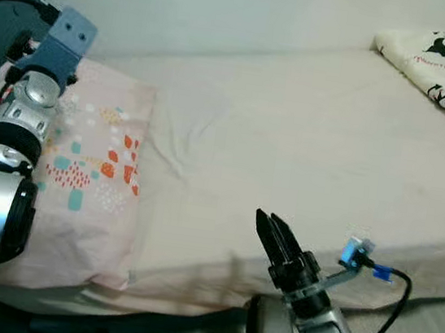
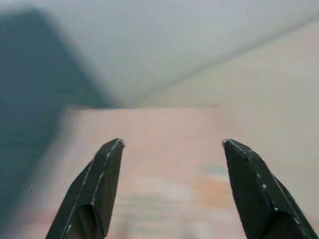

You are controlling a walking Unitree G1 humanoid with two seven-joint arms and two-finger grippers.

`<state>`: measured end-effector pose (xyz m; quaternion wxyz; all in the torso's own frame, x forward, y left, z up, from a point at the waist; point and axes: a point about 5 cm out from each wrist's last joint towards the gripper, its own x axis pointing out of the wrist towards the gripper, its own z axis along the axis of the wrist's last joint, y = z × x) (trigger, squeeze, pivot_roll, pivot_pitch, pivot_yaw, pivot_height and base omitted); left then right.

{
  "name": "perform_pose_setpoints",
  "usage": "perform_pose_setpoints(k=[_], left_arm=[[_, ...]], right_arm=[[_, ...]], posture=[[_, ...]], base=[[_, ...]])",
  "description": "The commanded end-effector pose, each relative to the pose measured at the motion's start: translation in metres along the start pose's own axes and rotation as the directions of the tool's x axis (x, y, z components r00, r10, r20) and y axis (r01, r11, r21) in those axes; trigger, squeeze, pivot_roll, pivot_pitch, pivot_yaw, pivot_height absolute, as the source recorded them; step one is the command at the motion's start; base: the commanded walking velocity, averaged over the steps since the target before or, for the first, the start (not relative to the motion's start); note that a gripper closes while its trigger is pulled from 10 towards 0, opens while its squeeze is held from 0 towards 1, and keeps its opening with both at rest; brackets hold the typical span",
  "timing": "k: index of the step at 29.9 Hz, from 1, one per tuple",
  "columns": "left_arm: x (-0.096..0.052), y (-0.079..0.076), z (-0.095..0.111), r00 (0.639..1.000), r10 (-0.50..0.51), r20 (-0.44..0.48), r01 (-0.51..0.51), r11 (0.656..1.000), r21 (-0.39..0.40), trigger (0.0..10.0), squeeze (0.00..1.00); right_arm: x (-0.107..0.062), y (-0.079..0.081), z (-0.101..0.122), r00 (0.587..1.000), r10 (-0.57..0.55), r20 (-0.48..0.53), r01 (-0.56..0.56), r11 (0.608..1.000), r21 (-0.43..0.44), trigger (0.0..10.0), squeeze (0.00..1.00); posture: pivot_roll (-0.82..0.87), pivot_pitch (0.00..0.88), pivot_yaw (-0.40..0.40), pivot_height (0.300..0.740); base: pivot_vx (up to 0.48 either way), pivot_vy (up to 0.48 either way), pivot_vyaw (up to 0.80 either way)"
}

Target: Clean up the room

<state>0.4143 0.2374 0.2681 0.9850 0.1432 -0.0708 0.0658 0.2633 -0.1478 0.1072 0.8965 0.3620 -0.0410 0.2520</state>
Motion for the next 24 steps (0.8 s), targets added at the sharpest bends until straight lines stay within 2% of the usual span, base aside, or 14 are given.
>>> perform_pose_setpoints(k=[1, 4, 5, 9, 13, 14, 15, 16, 17, 18, 20, 21, 23, 24], left_arm=[[-0.007, -0.006, -0.023, 0.997, -0.062, -0.053, 0.056, 0.994, -0.095, 10.0, 0.00], [-0.024, -0.027, -0.063, 0.984, -0.148, -0.098, 0.118, 0.959, -0.257, 10.0, 0.00], [-0.024, -0.027, -0.063, 0.984, -0.148, -0.098, 0.118, 0.959, -0.257, 10.0, 0.00], [-0.050, -0.043, -0.108, 0.977, -0.143, -0.156, 0.060, 0.893, -0.446, 10.0, 0.00], [-0.064, -0.047, -0.126, 0.981, -0.105, -0.166, 0.020, 0.893, -0.449, 10.0, 0.00], [-0.068, -0.047, -0.131, 0.982, -0.086, -0.169, 0.009, 0.912, -0.410, 10.0, 0.00], [-0.074, -0.048, -0.136, 0.983, -0.068, -0.173, 0.011, 0.951, -0.310, 10.0, 0.00], [-0.074, -0.048, -0.136, 0.983, -0.068, -0.173, 0.011, 0.951, -0.310, 10.0, 0.00], [-0.079, -0.051, -0.140, 0.983, -0.067, -0.172, 0.027, 0.974, -0.223, 10.0, 0.00], [-0.079, -0.051, -0.140, 0.983, -0.067, -0.172, 0.027, 0.974, -0.223, 10.0, 0.00], [-0.091, -0.066, -0.148, 0.978, -0.133, -0.164, 0.119, 0.989, -0.093, 10.0, 0.00], [-0.091, -0.066, -0.148, 0.978, -0.133, -0.164, 0.119, 0.989, -0.093, 10.0, 0.00], [-0.107, -0.086, -0.156, 0.963, -0.223, -0.152, 0.237, 0.968, 0.087, 10.0, 0.00], [-0.107, -0.086, -0.156, 0.963, -0.223, -0.152, 0.237, 0.968, 0.087, 10.0, 0.00]], right_arm=[[-0.002, -0.005, -0.005, 0.999, -0.038, -0.018, 0.037, 0.999, -0.012, 10.0, 0.00], [0.002, -0.006, -0.008, 0.997, -0.036, -0.065, 0.034, 0.999, -0.033, 10.0, 0.00], [0.002, -0.006, -0.008, 0.997, -0.036, -0.065, 0.034, 0.999, -0.033, 10.0, 0.00], [0.005, -0.010, -0.011, 0.995, -0.035, -0.095, 0.031, 0.999, -0.044, 10.0, 0.00], [0.008, -0.011, -0.012, 0.993, -0.033, -0.112, 0.028, 0.998, -0.050, 10.0, 0.00], [0.009, -0.011, -0.012, 0.993, -0.035, -0.110, 0.030, 0.998, -0.049, 10.0, 0.00], [0.010, -0.012, -0.013, 0.993, -0.037, -0.111, 0.032, 0.998, -0.050, 10.0, 0.00], [0.010, -0.012, -0.013, 0.993, -0.037, -0.111, 0.032, 0.998, -0.050, 10.0, 0.00], [0.011, -0.012, -0.013, 0.993, -0.038, -0.111, 0.033, 0.998, -0.050, 10.0, 0.00], [0.011, -0.012, -0.013, 0.993, -0.038, -0.111, 0.033, 0.998, -0.050, 10.0, 0.00], [0.012, -0.013, -0.014, 0.993, -0.040, -0.110, 0.035, 0.998, -0.050, 10.0, 0.00], [0.012, -0.013, -0.014, 0.993, -0.040, -0.110, 0.035, 0.998, -0.050, 10.0, 0.00], [0.011, -0.013, -0.015, 0.994, -0.044, -0.105, 0.039, 0.998, -0.045, 10.0, 0.00], [0.011, -0.013, -0.015, 0.994, -0.044, -0.105, 0.039, 0.998, -0.045, 10.0, 0.00]], posture=[[-0.20, 0.080, 0.075, 0.300], [-0.20, 0.071, 0.064, 0.300], [-0.20, 0.071, 0.064, 0.300], [-0.17, 0.056, 0.032, 0.300], [-0.17, 0.055, 0.028, 0.300], [-0.16, 0.055, 0.023, 0.300], [-0.16, 0.058, 0.025, 0.300], [-0.16, 0.058, 0.025, 0.300], [-0.15, 0.059, 0.024, 0.300], [-0.15, 0.059, 0.024, 0.300], [-0.15, 0.065, 0.028, 0.300], [-0.15, 0.065, 0.028, 0.300], [-0.15, 0.070, 0.032, 0.300], [-0.15, 0.070, 0.032, 0.300]], base=[[0.000, 0.000, 0.00], [0.000, 0.000, 0.00], [0.000, 0.000, 0.00], [0.000, 0.000, 0.00], [0.000, 0.000, 0.00], [0.000, 0.000, 0.00], [0.000, 0.000, 0.00], [0.000, 0.000, 0.00], [0.000, 0.000, 0.00], [0.000, 0.000, 0.00], [0.000, 0.000, 0.00], [0.000, 0.000, 0.00], [0.000, 0.000, 0.00], [0.000, 0.000, 0.00]])
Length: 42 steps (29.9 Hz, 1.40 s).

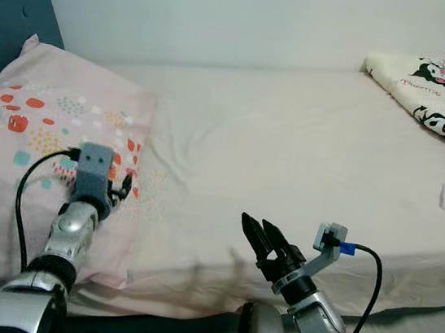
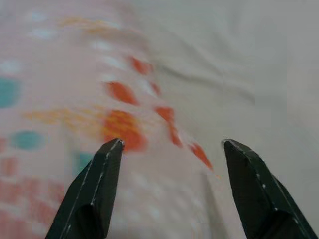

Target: Clean up the room

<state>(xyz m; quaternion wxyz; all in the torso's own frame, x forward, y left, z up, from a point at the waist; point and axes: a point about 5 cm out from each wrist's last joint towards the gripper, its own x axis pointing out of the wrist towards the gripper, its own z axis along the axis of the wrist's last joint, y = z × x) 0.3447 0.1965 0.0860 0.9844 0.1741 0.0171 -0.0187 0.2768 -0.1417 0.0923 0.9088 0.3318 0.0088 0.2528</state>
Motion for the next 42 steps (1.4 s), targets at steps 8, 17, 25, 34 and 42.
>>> perform_pose_setpoints(k=[8, 17, 25, 34, 42], left_arm=[[-0.021, -0.033, -0.023, 0.997, -0.075, -0.021, 0.077, 0.885, 0.459, 10.0, 0.00], [-0.028, -0.019, -0.041, 0.994, 0.094, -0.047, -0.033, 0.704, 0.709, 10.0, 0.00], [-0.037, -0.023, -0.061, 0.973, 0.103, -0.205, 0.077, 0.695, 0.714, 10.0, 0.00], [-0.034, -0.024, -0.063, 0.954, 0.140, -0.265, 0.084, 0.723, 0.686, 0.0, 0.00], [-0.029, -0.023, -0.059, 0.943, 0.136, -0.302, 0.058, 0.829, 0.556, 0.0, 0.00]], right_arm=[[-0.001, -0.001, -0.002, 1.000, -0.010, 0.010, 0.010, 1.000, 0.002, 10.0, 0.00], [0.001, -0.002, 0.001, 1.000, -0.008, 0.030, 0.008, 1.000, 0.010, 10.0, 0.00], [0.002, -0.002, 0.002, 0.999, -0.008, 0.042, 0.008, 1.000, 0.012, 10.0, 0.00], [0.003, -0.001, 0.003, 0.999, -0.005, 0.050, 0.005, 1.000, 0.010, 10.0, 0.00], [0.003, -0.001, 0.004, 0.999, -0.001, 0.050, 0.001, 1.000, 0.006, 10.0, 0.00]], posture=[[-0.15, 0.078, 0.040, 0.300], [-0.15, 0.076, 0.041, 0.300], [-0.15, 0.073, 0.044, 0.300], [-0.15, 0.072, 0.046, 0.300], [-0.15, 0.073, 0.044, 0.300]], base=[[0.000, 0.000, 0.00], [0.000, 0.000, 0.00], [0.000, 0.000, 0.00], [0.000, 0.000, 0.00], [0.000, 0.000, 0.00]])
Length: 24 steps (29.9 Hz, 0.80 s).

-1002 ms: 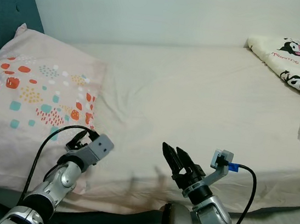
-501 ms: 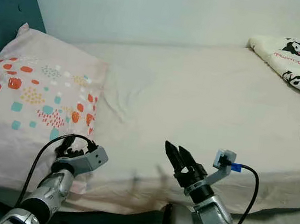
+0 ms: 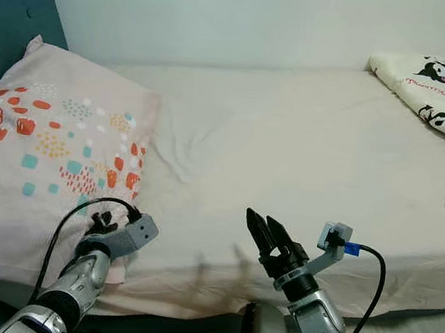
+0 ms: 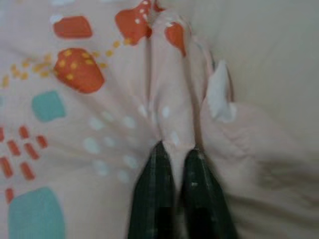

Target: Clean up the room

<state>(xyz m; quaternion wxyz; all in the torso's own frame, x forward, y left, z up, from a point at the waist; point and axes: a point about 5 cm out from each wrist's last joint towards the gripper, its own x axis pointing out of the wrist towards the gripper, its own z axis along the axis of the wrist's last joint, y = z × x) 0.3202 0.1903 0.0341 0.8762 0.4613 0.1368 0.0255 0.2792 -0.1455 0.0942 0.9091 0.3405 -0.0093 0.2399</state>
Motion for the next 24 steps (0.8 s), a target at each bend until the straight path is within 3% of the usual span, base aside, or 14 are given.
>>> perform_pose_setpoints(k=[1, 4, 6, 7, 8, 9, 11, 13, 15, 16, 17, 18, 21, 24], left_arm=[[-0.003, -0.006, -0.008, 0.998, -0.044, -0.043, 0.042, 0.998, -0.051, 0.0, 0.00], [-0.002, -0.006, -0.001, 0.998, -0.055, -0.013, 0.053, 0.994, -0.091, 0.0, 0.00], [0.000, -0.005, 0.012, 0.997, -0.067, 0.034, 0.072, 0.977, -0.201, 0.0, 0.00], [0.000, -0.005, 0.012, 0.997, -0.067, 0.034, 0.072, 0.977, -0.201, 0.0, 0.00], [0.001, -0.006, 0.026, 0.991, -0.103, 0.090, 0.127, 0.935, -0.331, 0.0, 0.00], [0.000, -0.007, 0.046, 0.971, -0.139, 0.194, 0.215, 0.862, -0.459, 0.0, 0.00], [-0.006, -0.004, 0.081, 0.902, -0.170, 0.397, 0.389, 0.717, -0.578, 0.0, 0.00], [-0.006, -0.004, 0.081, 0.902, -0.170, 0.397, 0.389, 0.717, -0.578, 0.0, 0.00], [-0.020, 0.004, 0.119, 0.788, -0.167, 0.592, 0.571, 0.558, -0.602, 0.0, 0.00], [-0.020, 0.004, 0.119, 0.788, -0.167, 0.592, 0.571, 0.558, -0.602, 0.0, 0.00], [-0.028, 0.008, 0.133, 0.739, -0.156, 0.656, 0.635, 0.490, -0.598, 0.0, 0.00], [-0.033, 0.009, 0.141, 0.706, -0.153, 0.691, 0.673, 0.449, -0.588, 0.0, 0.00], [-0.038, 0.005, 0.146, 0.685, -0.168, 0.709, 0.693, 0.450, -0.563, 0.0, 0.00], [-0.037, -0.005, 0.138, 0.693, -0.201, 0.692, 0.683, 0.490, -0.542, 0.0, 0.00]], right_arm=[[0.002, 0.001, 0.000, 1.000, 0.010, 0.004, -0.010, 1.000, 0.001, 10.0, 0.00], [0.003, 0.002, -0.001, 1.000, 0.012, 0.003, -0.012, 1.000, 0.002, 10.0, 0.00], [0.003, 0.002, -0.001, 1.000, 0.013, 0.005, -0.014, 1.000, 0.004, 10.0, 0.00], [0.003, 0.002, -0.001, 1.000, 0.013, 0.005, -0.014, 1.000, 0.004, 10.0, 0.00], [0.003, 0.002, -0.001, 1.000, 0.014, 0.005, -0.014, 1.000, 0.004, 10.0, 0.00], [0.003, 0.002, -0.001, 1.000, 0.014, 0.005, -0.014, 1.000, 0.005, 10.0, 0.00], [0.003, 0.001, 0.000, 1.000, 0.014, 0.004, -0.014, 1.000, 0.004, 10.0, 0.00], [0.003, 0.001, 0.000, 1.000, 0.014, 0.004, -0.014, 1.000, 0.004, 10.0, 0.00], [0.003, 0.001, 0.000, 1.000, 0.015, 0.004, -0.015, 1.000, 0.004, 10.0, 0.00], [0.003, 0.001, 0.000, 1.000, 0.015, 0.004, -0.015, 1.000, 0.004, 10.0, 0.00], [0.004, 0.001, 0.000, 1.000, 0.015, 0.003, -0.015, 1.000, 0.004, 10.0, 0.00], [0.004, 0.001, 0.000, 1.000, 0.017, 0.004, -0.018, 1.000, 0.006, 10.0, 0.00], [0.005, 0.002, 0.000, 1.000, 0.022, 0.003, -0.022, 1.000, 0.007, 10.0, 0.00], [0.006, 0.002, -0.001, 1.000, 0.021, 0.002, -0.021, 1.000, 0.008, 10.0, 0.00]], posture=[[-0.14, 0.074, 0.044, 0.300], [-0.14, 0.073, 0.045, 0.300], [-0.14, 0.072, 0.046, 0.300], [-0.14, 0.072, 0.046, 0.300], [-0.14, 0.072, 0.044, 0.300], [-0.14, 0.070, 0.043, 0.300], [-0.14, 0.069, 0.041, 0.300], [-0.14, 0.069, 0.041, 0.300], [-0.13, 0.066, 0.040, 0.300], [-0.13, 0.066, 0.040, 0.300], [-0.13, 0.065, 0.040, 0.300], [-0.13, 0.065, 0.040, 0.300], [-0.13, 0.064, 0.042, 0.300], [-0.13, 0.067, 0.041, 0.300]], base=[[0.000, 0.000, 0.00], [0.000, 0.000, 0.00], [0.000, 0.000, 0.00], [0.000, 0.000, 0.00], [0.000, 0.000, 0.00], [0.000, 0.000, 0.00], [0.000, 0.000, 0.00], [0.000, 0.000, 0.00], [0.000, 0.000, 0.00], [0.000, 0.000, 0.00], [0.000, 0.000, 0.00], [0.000, 0.000, 0.00], [0.000, 0.000, 0.00], [0.000, 0.000, 0.00]])
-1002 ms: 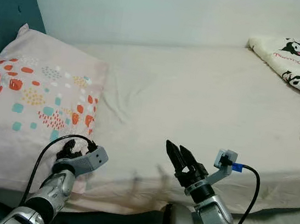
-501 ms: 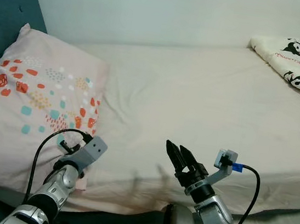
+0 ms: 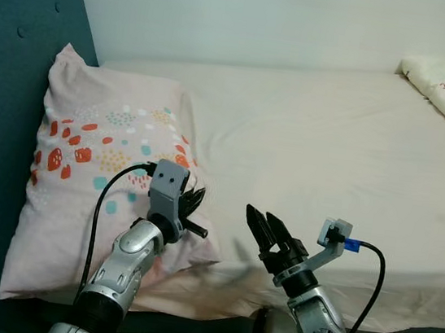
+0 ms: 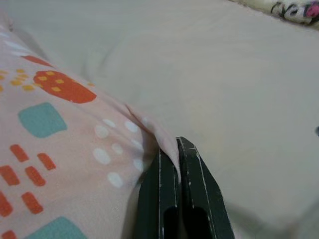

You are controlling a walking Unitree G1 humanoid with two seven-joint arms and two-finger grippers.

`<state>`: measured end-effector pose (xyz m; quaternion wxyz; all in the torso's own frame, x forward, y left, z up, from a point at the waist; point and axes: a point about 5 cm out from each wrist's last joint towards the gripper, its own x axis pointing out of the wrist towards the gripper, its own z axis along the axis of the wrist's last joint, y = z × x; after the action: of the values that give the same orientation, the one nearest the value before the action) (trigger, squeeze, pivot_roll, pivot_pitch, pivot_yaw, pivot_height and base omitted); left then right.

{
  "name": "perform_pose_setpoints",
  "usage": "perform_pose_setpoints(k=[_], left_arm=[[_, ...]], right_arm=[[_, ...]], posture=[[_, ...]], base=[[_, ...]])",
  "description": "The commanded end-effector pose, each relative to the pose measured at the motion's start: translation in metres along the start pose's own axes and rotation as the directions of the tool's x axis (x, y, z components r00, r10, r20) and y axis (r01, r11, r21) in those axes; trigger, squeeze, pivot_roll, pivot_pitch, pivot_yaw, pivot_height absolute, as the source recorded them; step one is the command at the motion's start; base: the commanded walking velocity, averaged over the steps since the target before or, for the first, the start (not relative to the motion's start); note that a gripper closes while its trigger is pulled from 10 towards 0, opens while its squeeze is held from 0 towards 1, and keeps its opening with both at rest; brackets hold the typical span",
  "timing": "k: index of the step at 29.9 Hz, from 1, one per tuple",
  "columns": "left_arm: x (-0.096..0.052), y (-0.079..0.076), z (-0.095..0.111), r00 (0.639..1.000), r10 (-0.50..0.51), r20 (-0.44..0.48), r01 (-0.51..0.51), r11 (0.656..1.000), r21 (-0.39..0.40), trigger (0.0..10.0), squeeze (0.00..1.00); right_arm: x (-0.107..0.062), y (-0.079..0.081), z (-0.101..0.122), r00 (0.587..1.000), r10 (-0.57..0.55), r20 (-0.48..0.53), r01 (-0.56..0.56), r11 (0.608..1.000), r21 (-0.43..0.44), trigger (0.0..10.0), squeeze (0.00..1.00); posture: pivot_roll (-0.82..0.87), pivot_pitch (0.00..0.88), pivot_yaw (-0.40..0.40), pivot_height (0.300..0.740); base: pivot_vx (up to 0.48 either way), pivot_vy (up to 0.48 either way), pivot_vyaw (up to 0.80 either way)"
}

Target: Clean up the room

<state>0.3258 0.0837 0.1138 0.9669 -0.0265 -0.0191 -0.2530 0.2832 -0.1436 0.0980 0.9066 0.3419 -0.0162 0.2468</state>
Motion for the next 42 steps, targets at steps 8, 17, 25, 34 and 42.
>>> perform_pose_setpoints(k=[8, 17, 25, 34, 42], left_arm=[[-0.019, 0.002, -0.037, 0.980, -0.037, -0.193, 0.111, 0.915, 0.388, 10.0, 0.00], [-0.025, 0.015, -0.023, 0.989, -0.043, -0.141, 0.056, 0.994, 0.091, 10.0, 1.00], [-0.032, 0.032, 0.016, 0.986, -0.166, 0.017, 0.167, 0.983, -0.077, 10.0, 1.00], [-0.075, 0.077, 0.026, 0.942, -0.264, -0.205, 0.304, 0.932, 0.196, 10.0, 1.00], [-0.144, 0.103, 0.014, 0.567, -0.330, -0.755, 0.703, 0.671, 0.235, 10.0, 0.00]], right_arm=[[-0.001, -0.001, -0.007, 1.000, -0.003, -0.015, 0.003, 1.000, 0.013, 10.0, 0.00], [0.000, -0.001, -0.007, 1.000, -0.001, -0.021, 0.001, 1.000, 0.014, 10.0, 0.00], [-0.001, -0.001, -0.008, 1.000, -0.002, -0.026, 0.003, 1.000, 0.013, 10.0, 0.00], [-0.002, -0.001, -0.008, 0.999, -0.004, -0.032, 0.005, 1.000, 0.013, 10.0, 0.00], [-0.001, 0.000, -0.009, 0.999, -0.001, -0.038, 0.001, 1.000, 0.014, 10.0, 0.00]], posture=[[-0.12, 0.070, 0.037, 0.300], [-0.12, 0.073, 0.032, 0.300], [-0.12, 0.075, 0.032, 0.300], [-0.11, 0.080, 0.021, 0.300], [-0.11, 0.082, 0.023, 0.300]], base=[[0.000, 0.000, 0.00], [0.000, 0.000, 0.00], [0.000, 0.000, 0.00], [0.000, 0.000, 0.00], [0.000, 0.000, 0.00]])
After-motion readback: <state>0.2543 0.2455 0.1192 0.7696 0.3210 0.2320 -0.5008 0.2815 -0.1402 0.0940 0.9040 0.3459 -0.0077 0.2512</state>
